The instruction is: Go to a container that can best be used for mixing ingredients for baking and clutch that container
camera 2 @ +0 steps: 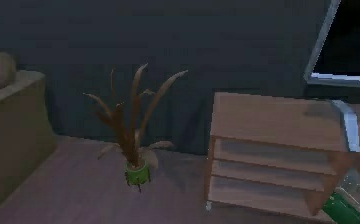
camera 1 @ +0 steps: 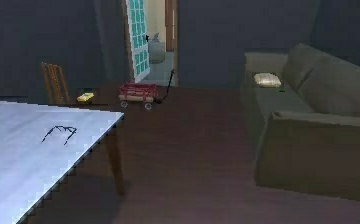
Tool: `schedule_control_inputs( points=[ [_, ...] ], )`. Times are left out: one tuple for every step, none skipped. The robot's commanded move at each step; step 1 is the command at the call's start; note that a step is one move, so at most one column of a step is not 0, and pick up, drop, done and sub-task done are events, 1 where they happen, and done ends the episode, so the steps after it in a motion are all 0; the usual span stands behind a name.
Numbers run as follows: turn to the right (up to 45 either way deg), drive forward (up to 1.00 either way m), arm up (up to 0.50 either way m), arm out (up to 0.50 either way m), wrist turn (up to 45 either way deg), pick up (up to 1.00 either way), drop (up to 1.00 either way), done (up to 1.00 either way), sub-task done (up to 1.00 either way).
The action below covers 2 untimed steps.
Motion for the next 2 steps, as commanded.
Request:
schedule_control_inputs(
  points=[
    [0.0, 1.00, 0.00, 0.00, 0.0, 0.00, 0.00, 0.00, 0.00],
    [0.0, 0.50, 0.00, 0.00, 0.0, 0.00, 0.00, 0.00, 0.00]
  ],
)
